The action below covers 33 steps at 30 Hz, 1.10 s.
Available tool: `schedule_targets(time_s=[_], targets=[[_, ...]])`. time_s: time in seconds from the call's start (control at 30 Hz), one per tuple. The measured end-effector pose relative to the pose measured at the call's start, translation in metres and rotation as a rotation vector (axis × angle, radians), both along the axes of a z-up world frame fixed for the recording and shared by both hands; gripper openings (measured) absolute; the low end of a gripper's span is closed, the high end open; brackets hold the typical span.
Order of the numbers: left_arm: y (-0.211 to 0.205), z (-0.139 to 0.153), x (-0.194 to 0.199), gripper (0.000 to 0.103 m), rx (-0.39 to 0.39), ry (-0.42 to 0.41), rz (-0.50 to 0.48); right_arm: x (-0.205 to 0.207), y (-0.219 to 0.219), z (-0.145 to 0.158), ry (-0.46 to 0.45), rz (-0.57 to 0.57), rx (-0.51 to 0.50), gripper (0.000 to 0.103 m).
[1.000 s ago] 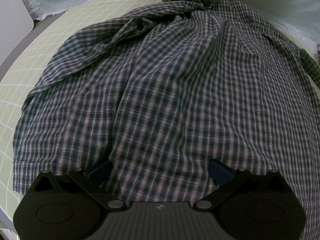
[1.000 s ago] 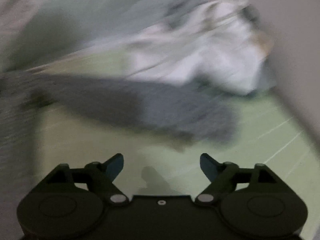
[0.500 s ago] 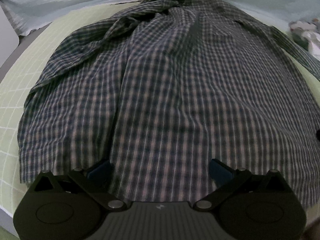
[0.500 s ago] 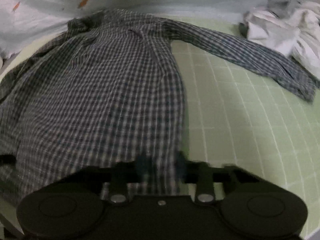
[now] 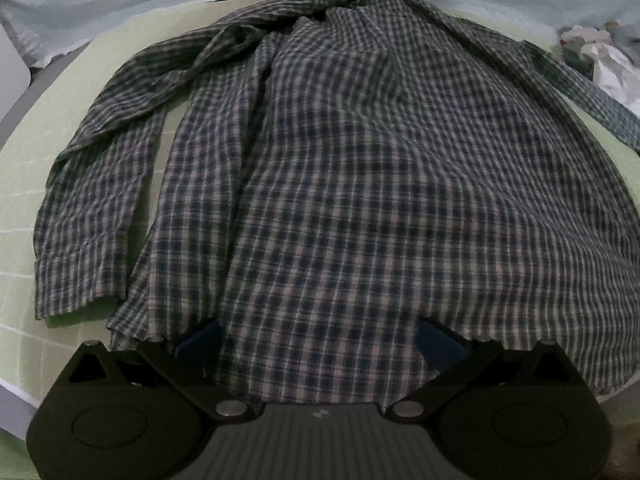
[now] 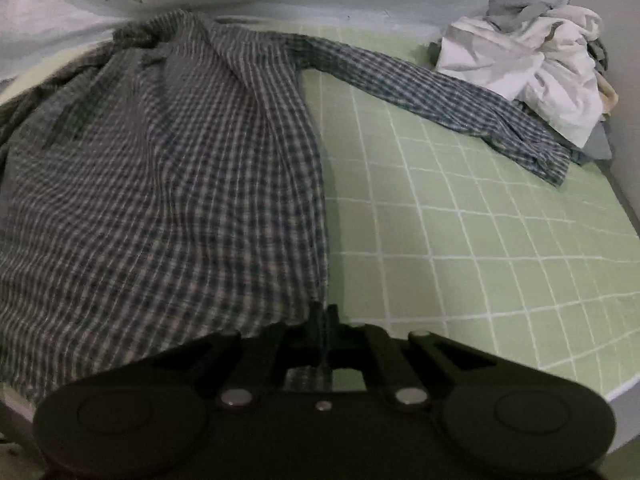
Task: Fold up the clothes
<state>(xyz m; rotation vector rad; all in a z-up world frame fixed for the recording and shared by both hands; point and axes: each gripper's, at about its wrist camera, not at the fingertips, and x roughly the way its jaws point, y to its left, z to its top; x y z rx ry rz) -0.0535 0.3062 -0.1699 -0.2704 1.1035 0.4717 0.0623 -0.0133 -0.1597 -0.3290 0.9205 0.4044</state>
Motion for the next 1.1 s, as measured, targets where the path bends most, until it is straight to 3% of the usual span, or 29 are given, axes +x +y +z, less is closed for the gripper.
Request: schedule_targets(time_s=[0.07, 0.13, 0.2, 0.33, 0.43, 0.57, 0.67, 0.93, 1.03, 1.1], targets=[[0.001, 0.006, -0.005, 0.103, 0.022, 0.018, 0.012, 0.004, -0.004, 0.001, 0.012, 0.0, 0.0, 0.006], [0.005, 0.015, -0.014, 0.103, 0.042, 0.024, 0.048, 0.008, -0.007, 0.002, 0.024, -0.001, 0.001, 0.016], [0.011, 0.025, -0.025, 0.103, 0.061, 0.026, 0.098, 0.012, -0.006, 0.005, 0.024, -0.014, 0.004, 0.037], [0.036, 0.035, -0.044, 0.103, 0.092, 0.051, 0.226, 0.015, -0.002, 0.016, -0.007, -0.016, 0.04, 0.045], [0.056, 0.037, -0.058, 0.103, 0.092, 0.052, 0.305, 0.017, 0.011, 0.02, -0.015, -0.003, 0.071, 0.057], [0.083, 0.032, -0.072, 0.103, 0.102, 0.05, 0.33, 0.006, 0.041, 0.018, -0.02, 0.076, 0.085, 0.076], [0.11, 0.024, -0.075, 0.103, 0.09, 0.032, 0.283, -0.01, 0.071, 0.013, -0.017, 0.086, 0.094, 0.084], [0.185, 0.013, -0.061, 0.101, 0.03, -0.038, 0.04, -0.071, 0.156, -0.017, -0.025, -0.067, 0.095, 0.086], [0.201, 0.007, -0.049, 0.086, 0.032, -0.034, -0.065, -0.095, 0.186, -0.02, -0.041, -0.114, 0.088, 0.097], [0.205, 0.002, -0.047, 0.081, 0.028, -0.025, -0.117, -0.103, 0.199, -0.019, -0.032, -0.128, 0.071, 0.097]])
